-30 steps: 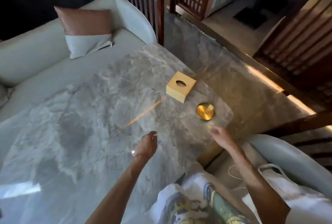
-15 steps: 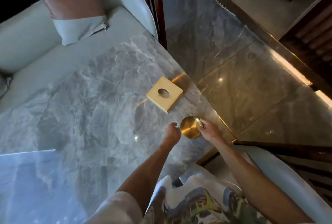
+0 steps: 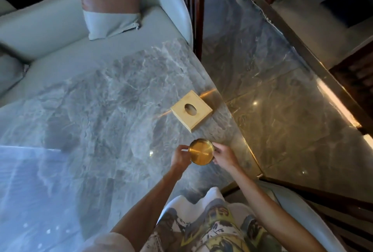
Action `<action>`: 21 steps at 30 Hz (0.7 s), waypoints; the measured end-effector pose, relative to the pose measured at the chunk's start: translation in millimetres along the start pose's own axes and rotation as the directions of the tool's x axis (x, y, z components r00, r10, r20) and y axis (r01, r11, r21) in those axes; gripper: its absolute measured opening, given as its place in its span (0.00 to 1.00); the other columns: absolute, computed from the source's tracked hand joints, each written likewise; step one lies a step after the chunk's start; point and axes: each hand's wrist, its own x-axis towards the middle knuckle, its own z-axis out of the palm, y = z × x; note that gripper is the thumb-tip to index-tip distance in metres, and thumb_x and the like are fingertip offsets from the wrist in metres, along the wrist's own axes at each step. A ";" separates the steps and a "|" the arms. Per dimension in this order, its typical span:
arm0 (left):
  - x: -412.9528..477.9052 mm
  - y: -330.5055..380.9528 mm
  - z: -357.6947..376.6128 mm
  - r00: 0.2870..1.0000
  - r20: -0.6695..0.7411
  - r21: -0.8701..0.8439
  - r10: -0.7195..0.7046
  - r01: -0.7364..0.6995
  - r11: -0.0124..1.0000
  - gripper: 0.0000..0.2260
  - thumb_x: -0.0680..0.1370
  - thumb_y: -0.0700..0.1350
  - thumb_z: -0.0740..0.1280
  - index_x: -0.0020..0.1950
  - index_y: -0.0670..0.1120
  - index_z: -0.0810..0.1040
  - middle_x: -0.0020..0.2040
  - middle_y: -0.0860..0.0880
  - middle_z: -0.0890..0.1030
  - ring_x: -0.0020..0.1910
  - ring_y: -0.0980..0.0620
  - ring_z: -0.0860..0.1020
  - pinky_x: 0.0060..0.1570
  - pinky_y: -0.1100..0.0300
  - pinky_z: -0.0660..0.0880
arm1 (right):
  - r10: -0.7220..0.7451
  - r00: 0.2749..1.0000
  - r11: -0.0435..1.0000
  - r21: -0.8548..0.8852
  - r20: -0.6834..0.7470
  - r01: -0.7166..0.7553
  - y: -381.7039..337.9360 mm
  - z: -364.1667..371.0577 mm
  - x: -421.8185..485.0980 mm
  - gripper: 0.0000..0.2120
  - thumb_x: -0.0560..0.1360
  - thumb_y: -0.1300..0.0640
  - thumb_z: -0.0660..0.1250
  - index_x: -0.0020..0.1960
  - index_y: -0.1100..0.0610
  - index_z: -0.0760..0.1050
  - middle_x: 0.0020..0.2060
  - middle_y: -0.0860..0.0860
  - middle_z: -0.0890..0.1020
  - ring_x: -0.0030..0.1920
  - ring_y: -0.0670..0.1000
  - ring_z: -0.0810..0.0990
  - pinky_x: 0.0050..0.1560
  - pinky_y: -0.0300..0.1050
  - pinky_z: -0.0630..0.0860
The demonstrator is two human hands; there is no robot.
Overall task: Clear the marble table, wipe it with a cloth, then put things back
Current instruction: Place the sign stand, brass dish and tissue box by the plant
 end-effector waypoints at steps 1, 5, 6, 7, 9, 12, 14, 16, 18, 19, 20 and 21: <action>-3.2 -4.1 -10.2 1.000 -0.027 -0.040 0.000 -0.001 0.999 0.10 0.74 0.31 0.63 0.51 0.44 0.74 0.38 0.42 0.78 0.38 0.45 0.76 0.36 0.55 0.74 | -0.003 1.000 1.000 -0.014 0.021 0.004 -5.7 9.0 0.2 0.20 0.78 0.62 0.62 0.69 0.51 0.72 0.57 0.55 0.83 0.43 0.47 0.80 0.41 0.39 0.79; -22.7 -21.2 -59.5 0.985 -0.171 -0.139 -0.007 -0.017 0.990 0.12 0.71 0.31 0.63 0.45 0.48 0.75 0.35 0.42 0.78 0.35 0.45 0.77 0.40 0.51 0.77 | -0.069 0.993 0.995 -0.058 0.091 0.075 -36.3 54.5 -5.4 0.20 0.76 0.65 0.64 0.65 0.52 0.76 0.47 0.52 0.84 0.29 0.45 0.78 0.30 0.38 0.75; -28.8 -29.2 -74.5 0.980 -0.201 -0.169 -0.013 -0.021 0.985 0.13 0.71 0.31 0.63 0.46 0.48 0.75 0.34 0.42 0.78 0.35 0.45 0.77 0.41 0.50 0.77 | -0.089 0.989 0.991 -0.084 0.117 0.100 -45.4 68.2 -9.9 0.20 0.75 0.64 0.65 0.65 0.51 0.77 0.48 0.52 0.85 0.29 0.46 0.79 0.30 0.38 0.76; -35.5 -38.5 -90.4 0.973 -0.228 -0.205 -0.024 -0.024 0.979 0.13 0.71 0.31 0.62 0.47 0.47 0.76 0.33 0.42 0.78 0.34 0.45 0.77 0.42 0.50 0.77 | -0.112 0.984 0.985 -0.115 0.139 0.128 -55.2 83.1 -15.3 0.20 0.75 0.63 0.65 0.64 0.50 0.77 0.48 0.52 0.85 0.30 0.47 0.80 0.29 0.38 0.76; -53.2 -57.8 -121.1 0.958 -0.285 -0.294 -0.039 -0.048 0.954 0.13 0.72 0.29 0.62 0.50 0.44 0.75 0.32 0.43 0.76 0.33 0.47 0.76 0.40 0.53 0.76 | -0.152 0.970 0.964 -0.189 0.191 0.188 -70.4 116.5 -24.5 0.20 0.74 0.63 0.65 0.63 0.49 0.78 0.47 0.52 0.86 0.30 0.48 0.81 0.28 0.36 0.76; -84.3 -85.7 -165.6 0.920 -0.384 -0.428 -0.080 -0.100 0.898 0.11 0.71 0.30 0.64 0.50 0.43 0.75 0.34 0.44 0.77 0.33 0.48 0.76 0.36 0.57 0.76 | -0.214 0.927 0.910 -0.283 0.309 0.304 -87.5 177.4 -37.1 0.21 0.73 0.63 0.63 0.63 0.49 0.79 0.47 0.50 0.86 0.35 0.48 0.81 0.35 0.43 0.81; -102.5 -111.4 -195.9 0.893 -0.435 -0.497 -0.118 -0.128 0.858 0.12 0.65 0.35 0.66 0.46 0.45 0.75 0.35 0.44 0.78 0.34 0.47 0.77 0.37 0.57 0.76 | -0.230 0.900 0.883 -0.310 0.369 0.353 -97.0 219.1 -53.5 0.21 0.73 0.64 0.63 0.63 0.50 0.79 0.48 0.52 0.86 0.36 0.48 0.81 0.32 0.41 0.79; -114.2 -142.4 -228.5 0.869 -0.469 -0.541 -0.155 -0.144 0.829 0.13 0.60 0.39 0.65 0.45 0.46 0.75 0.37 0.43 0.79 0.35 0.46 0.77 0.39 0.54 0.77 | -0.250 0.878 0.849 -0.344 0.408 0.402 -103.4 260.6 -73.3 0.21 0.73 0.63 0.64 0.62 0.49 0.79 0.46 0.51 0.86 0.33 0.47 0.81 0.30 0.38 0.78; -124.0 -171.9 -261.6 0.848 -0.502 -0.550 -0.170 -0.161 0.819 0.15 0.59 0.39 0.64 0.45 0.45 0.76 0.38 0.42 0.79 0.36 0.45 0.78 0.40 0.51 0.77 | -0.270 0.852 0.811 -0.371 0.448 0.452 -105.2 301.5 -91.4 0.21 0.73 0.62 0.64 0.63 0.47 0.78 0.47 0.50 0.86 0.35 0.48 0.83 0.36 0.42 0.82; -130.6 -185.8 -278.4 0.837 -0.515 -0.556 -0.184 -0.163 0.815 0.16 0.59 0.39 0.64 0.45 0.45 0.76 0.38 0.42 0.80 0.36 0.44 0.78 0.41 0.49 0.79 | -0.279 0.839 0.792 -0.382 0.467 0.476 -103.8 323.1 -98.8 0.21 0.72 0.61 0.65 0.63 0.46 0.78 0.50 0.49 0.86 0.39 0.48 0.85 0.42 0.46 0.83; -137.6 -198.0 -295.3 0.824 -0.532 -0.563 -0.195 -0.173 0.808 0.16 0.59 0.39 0.64 0.45 0.46 0.76 0.38 0.42 0.80 0.36 0.44 0.79 0.42 0.46 0.80 | -0.287 0.827 0.774 -0.392 0.484 0.498 -103.4 343.6 -108.1 0.21 0.72 0.60 0.64 0.63 0.45 0.77 0.53 0.48 0.86 0.43 0.48 0.85 0.48 0.49 0.83; -144.0 -211.8 -312.1 0.814 -0.544 -0.569 -0.201 -0.182 0.802 0.15 0.59 0.39 0.64 0.45 0.46 0.77 0.37 0.43 0.80 0.36 0.44 0.79 0.43 0.44 0.80 | -0.293 0.814 0.762 -0.392 0.502 0.516 -100.7 364.4 -114.7 0.22 0.72 0.60 0.64 0.63 0.45 0.77 0.54 0.48 0.85 0.45 0.47 0.84 0.51 0.50 0.82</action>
